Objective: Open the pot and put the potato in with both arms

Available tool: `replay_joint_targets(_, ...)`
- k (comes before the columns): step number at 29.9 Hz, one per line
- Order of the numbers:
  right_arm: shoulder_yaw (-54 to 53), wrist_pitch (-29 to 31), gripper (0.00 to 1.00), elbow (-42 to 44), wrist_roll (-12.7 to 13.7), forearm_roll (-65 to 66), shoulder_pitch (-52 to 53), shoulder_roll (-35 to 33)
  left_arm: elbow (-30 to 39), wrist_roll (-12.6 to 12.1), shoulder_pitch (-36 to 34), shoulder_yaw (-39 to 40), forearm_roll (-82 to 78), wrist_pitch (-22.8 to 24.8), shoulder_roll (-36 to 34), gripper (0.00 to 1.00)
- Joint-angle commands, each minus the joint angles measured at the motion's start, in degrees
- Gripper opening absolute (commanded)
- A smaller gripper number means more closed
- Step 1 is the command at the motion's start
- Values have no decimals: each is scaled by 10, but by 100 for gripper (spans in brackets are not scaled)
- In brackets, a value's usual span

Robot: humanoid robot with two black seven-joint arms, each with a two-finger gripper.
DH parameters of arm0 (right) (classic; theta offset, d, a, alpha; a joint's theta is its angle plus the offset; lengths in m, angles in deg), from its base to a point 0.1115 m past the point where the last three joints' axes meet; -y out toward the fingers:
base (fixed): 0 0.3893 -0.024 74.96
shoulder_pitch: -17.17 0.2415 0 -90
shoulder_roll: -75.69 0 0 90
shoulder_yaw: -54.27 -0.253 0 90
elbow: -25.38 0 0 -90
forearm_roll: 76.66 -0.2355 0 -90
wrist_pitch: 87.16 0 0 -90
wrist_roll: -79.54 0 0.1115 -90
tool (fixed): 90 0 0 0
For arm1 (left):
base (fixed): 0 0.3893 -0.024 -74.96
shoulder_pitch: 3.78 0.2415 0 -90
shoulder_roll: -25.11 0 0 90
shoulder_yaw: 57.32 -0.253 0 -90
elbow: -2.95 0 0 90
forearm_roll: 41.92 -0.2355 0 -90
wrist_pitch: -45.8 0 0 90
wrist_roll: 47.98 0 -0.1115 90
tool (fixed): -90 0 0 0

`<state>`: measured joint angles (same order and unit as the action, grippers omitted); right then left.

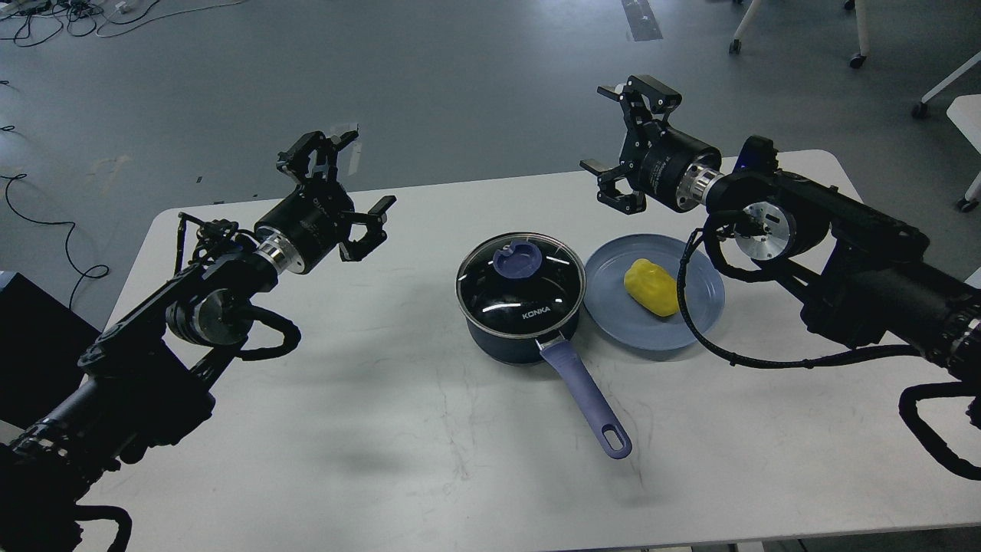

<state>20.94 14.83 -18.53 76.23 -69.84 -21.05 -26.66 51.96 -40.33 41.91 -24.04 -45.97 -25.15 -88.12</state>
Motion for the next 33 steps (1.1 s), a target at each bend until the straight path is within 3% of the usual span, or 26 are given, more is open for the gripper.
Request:
replay_joint_targets(1,2,0,100,1,1,1,6,4,6,2,0,-5,-3,4,-13,100)
replay_joint_targets(33,4,1,100,1,-3,5,17,13,5,1,2,1,1,18,-5,100)
